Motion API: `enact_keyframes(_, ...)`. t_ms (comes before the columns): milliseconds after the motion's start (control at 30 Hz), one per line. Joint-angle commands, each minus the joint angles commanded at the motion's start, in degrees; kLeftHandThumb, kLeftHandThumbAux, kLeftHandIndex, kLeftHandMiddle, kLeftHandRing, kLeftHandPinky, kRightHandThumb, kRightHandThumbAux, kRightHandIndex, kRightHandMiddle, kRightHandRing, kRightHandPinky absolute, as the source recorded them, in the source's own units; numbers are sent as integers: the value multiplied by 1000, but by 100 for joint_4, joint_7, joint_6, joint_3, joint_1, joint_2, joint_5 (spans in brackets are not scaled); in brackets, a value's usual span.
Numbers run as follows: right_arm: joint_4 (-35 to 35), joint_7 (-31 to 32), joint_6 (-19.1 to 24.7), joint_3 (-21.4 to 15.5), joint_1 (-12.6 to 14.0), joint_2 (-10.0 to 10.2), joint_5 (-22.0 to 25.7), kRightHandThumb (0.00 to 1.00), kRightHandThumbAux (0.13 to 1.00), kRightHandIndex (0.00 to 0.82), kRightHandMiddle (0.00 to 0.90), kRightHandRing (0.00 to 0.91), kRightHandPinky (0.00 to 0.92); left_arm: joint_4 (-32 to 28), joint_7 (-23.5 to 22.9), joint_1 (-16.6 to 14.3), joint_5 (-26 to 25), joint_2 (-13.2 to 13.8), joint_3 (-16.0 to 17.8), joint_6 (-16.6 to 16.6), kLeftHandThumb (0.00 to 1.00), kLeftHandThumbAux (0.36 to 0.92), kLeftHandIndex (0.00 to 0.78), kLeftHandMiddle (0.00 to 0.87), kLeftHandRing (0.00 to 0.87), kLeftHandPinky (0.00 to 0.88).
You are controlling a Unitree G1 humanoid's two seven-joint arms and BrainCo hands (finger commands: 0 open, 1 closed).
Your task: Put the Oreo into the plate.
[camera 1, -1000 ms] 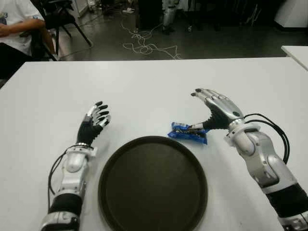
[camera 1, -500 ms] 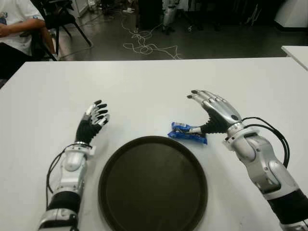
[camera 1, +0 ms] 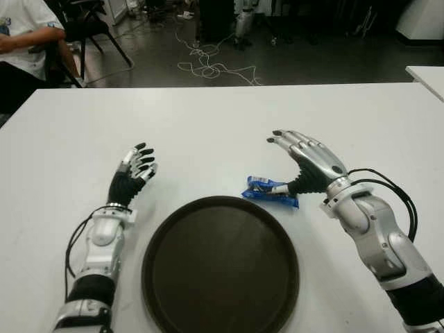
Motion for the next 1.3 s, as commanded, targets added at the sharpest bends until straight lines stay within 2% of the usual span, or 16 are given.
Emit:
enact_keyframes(400, 530, -97, -53, 171, -169, 119, -64, 0, 668, 2, 34, 42, 79, 143, 57, -27, 80, 33, -25, -152, 105, 632, 92, 196, 190, 156)
enact_keyframes(567, 683, -79, -38, 233, -229, 137, -67, 0, 674, 6, 38, 48, 81, 161, 96, -26, 105, 29, -30, -178, 104, 653, 101, 203, 198, 178)
enact_keyframes(800, 983, 38, 246, 402, -388, 272, -133, 0, 677, 5, 26, 30, 68, 150, 83, -15, 90, 5, -20, -225, 102, 670, 92, 200, 194, 165)
enact_keyframes(1300, 1588, 113, 467, 614, -674, 400, -161, 0, 709, 15, 12, 18, 55, 129, -35, -8, -22, -19, -5, -244, 94, 650, 83, 192, 184, 149)
